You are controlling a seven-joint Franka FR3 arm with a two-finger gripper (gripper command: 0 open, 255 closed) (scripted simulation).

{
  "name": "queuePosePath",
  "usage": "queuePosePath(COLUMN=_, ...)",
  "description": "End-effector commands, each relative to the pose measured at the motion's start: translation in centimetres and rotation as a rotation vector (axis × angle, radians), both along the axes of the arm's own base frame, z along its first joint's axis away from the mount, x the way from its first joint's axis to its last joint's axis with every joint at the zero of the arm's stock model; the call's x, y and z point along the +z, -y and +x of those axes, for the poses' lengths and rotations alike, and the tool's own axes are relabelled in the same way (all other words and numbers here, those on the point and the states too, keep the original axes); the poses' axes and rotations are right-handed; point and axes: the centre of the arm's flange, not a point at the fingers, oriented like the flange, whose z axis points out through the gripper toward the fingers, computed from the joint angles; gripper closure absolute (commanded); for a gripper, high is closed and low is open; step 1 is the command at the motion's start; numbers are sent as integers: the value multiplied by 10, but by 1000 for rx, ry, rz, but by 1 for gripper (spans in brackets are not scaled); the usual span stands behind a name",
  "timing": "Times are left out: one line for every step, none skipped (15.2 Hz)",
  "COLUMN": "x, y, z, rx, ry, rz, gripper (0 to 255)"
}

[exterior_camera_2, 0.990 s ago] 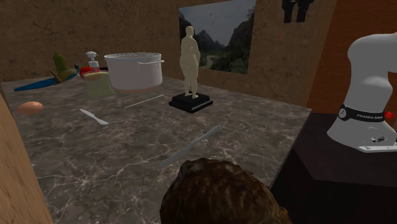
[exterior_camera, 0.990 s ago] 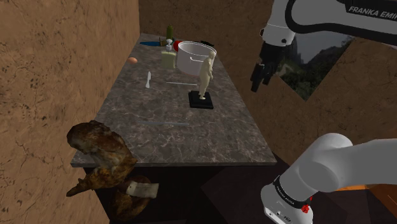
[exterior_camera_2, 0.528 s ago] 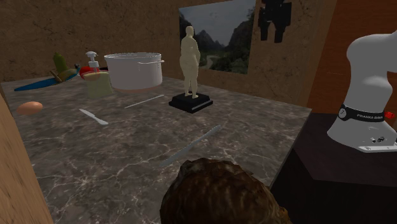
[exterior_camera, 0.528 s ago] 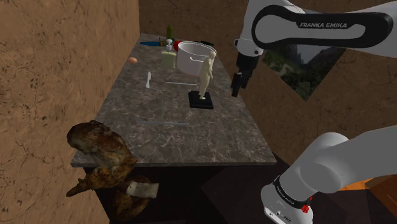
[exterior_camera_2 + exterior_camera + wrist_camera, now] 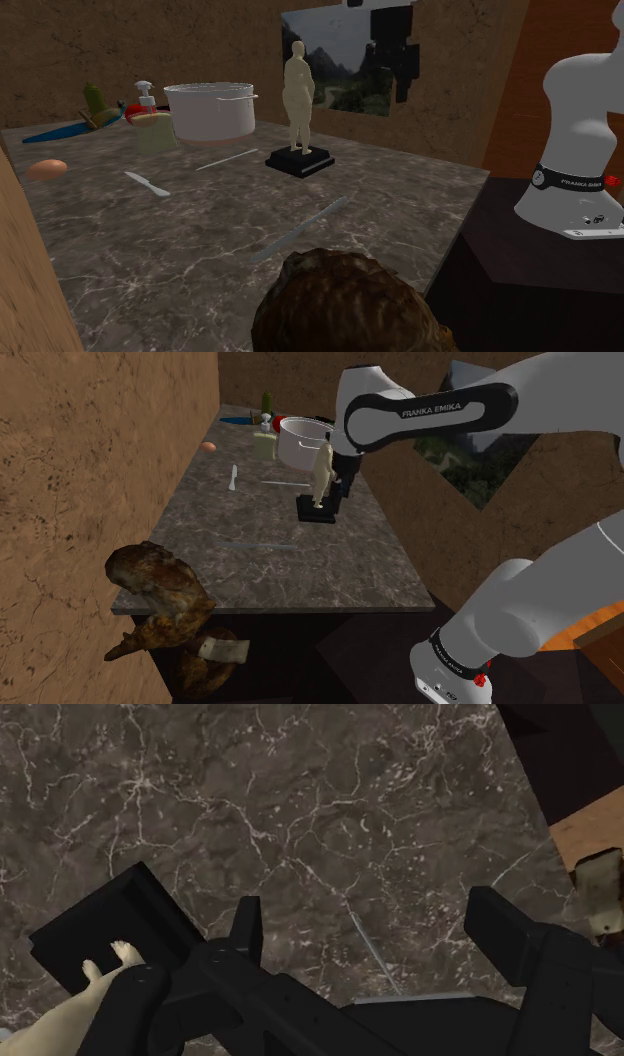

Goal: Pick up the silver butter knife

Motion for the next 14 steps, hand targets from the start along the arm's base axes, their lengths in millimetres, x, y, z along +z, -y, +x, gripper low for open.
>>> queuePosePath(x=-20, y=-13, z=17, rx=53, ry=-2, rz=0, gripper=0)
queuePosePath(x=-28, y=-19, z=25, rx=79, ry=-4, rz=0, gripper=0)
queuePosePath(x=-36, y=-26, z=33, rx=104, ry=-5, rz=-1, gripper=0)
queuePosePath(x=-45, y=-33, z=40, rx=130, ry=-6, rz=-1, gripper=0)
queuePosePath(x=-53, y=-40, z=48, rx=156, ry=-7, rz=-1, gripper=0)
queuePosePath(x=-61, y=-48, z=55, rx=181, ry=-8, rz=-2, gripper=0)
queuePosePath(x=-69, y=-55, z=62, rx=207, ry=-10, rz=-2, gripper=0)
queuePosePath(x=-78, y=-63, z=69, rx=232, ry=-11, rz=-2, gripper=0)
queuePosePath(x=-86, y=-71, z=76, rx=258, ry=-12, rz=-3, gripper=0)
queuePosePath(x=-95, y=-79, z=82, rx=284, ry=-13, rz=-3, gripper=0)
queuePosePath(x=-103, y=-87, z=89, rx=309, ry=-15, rz=-4, gripper=0)
queuePosePath(x=-111, y=-95, z=95, rx=335, ry=-16, rz=-4, gripper=0)
queuePosePath(x=-120, y=-103, z=100, rx=361, ry=-17, rz=-4, gripper=0)
queuePosePath(x=-128, y=-112, z=106, rx=386, ry=-18, rz=-5, gripper=0)
